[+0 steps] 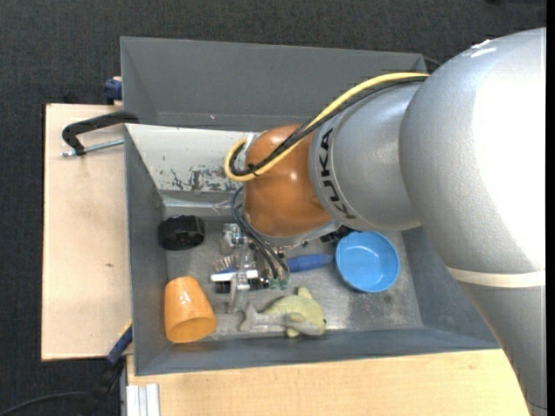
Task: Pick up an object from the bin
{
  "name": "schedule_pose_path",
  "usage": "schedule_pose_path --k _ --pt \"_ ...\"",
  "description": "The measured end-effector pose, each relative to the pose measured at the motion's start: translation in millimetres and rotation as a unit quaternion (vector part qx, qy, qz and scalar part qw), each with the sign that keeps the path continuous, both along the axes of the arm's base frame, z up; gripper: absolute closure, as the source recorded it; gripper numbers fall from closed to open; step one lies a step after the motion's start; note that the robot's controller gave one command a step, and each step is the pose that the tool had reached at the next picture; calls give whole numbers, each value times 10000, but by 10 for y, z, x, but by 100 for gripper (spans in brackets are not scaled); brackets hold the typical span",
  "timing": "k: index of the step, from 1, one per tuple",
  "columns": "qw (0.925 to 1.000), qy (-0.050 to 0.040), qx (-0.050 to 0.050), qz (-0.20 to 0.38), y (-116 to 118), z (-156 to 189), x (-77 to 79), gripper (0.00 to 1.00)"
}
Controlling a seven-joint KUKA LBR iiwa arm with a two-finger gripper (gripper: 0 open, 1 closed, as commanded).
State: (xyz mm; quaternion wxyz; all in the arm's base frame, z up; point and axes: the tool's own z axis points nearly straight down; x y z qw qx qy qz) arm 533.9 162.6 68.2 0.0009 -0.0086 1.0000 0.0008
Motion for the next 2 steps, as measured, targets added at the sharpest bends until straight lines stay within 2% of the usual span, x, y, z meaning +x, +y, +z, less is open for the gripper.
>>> schedule_pose_path --k 1,2 --pt "10000 2 6 -3 3 24 -8 100" --pt "9984 18 -22 567 -978 21 -63 100"
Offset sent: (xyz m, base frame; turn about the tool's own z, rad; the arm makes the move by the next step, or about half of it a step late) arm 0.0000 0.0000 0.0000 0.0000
